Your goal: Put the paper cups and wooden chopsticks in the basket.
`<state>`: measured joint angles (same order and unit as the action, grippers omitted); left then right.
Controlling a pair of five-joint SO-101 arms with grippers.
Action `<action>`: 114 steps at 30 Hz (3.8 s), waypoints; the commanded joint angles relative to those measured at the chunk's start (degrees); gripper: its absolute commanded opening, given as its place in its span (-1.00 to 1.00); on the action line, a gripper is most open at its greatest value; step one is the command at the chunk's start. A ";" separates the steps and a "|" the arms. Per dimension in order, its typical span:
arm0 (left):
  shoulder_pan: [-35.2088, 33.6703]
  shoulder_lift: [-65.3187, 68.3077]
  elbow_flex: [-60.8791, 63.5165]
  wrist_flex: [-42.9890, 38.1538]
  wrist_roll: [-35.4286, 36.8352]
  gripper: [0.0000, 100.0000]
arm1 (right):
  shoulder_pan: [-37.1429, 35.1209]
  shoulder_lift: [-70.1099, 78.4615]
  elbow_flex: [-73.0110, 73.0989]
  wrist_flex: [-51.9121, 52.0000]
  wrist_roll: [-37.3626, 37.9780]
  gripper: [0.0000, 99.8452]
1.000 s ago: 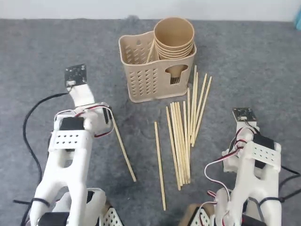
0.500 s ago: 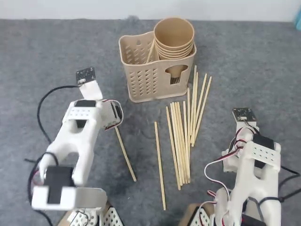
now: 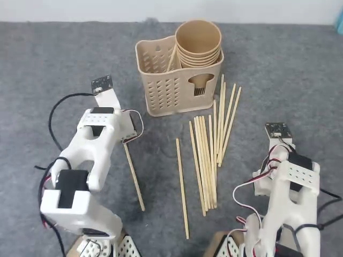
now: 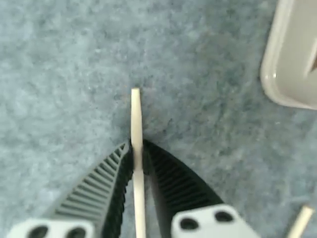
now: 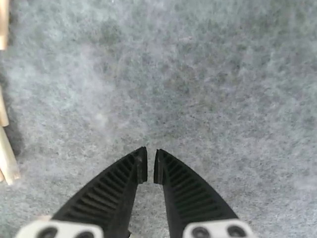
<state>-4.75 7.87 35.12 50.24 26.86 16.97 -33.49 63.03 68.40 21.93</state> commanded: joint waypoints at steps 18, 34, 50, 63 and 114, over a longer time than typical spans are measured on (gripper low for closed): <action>-7.56 -44.31 -15.08 0.79 -0.18 -0.97 | 0.48 -0.75 -0.44 0.40 0.53 -0.91; 3.69 -48.26 -14.99 -48.88 -10.64 -0.97 | 0.48 -0.75 -0.53 -0.84 0.35 -0.91; 8.70 -30.68 -7.08 -55.56 -10.73 -0.97 | 0.48 -0.75 -0.53 -0.84 0.35 -0.91; 6.33 -41.32 -4.70 -37.19 -10.29 -0.50 | 0.48 -0.75 -0.53 -0.84 0.35 -0.90; -3.78 -74.20 52.44 -15.12 -14.51 -0.85 | -14.99 24.40 -43.78 -4.00 -36.75 -0.72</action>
<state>-8.97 -65.27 90.24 35.12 12.88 2.99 -16.26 25.49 69.27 -11.74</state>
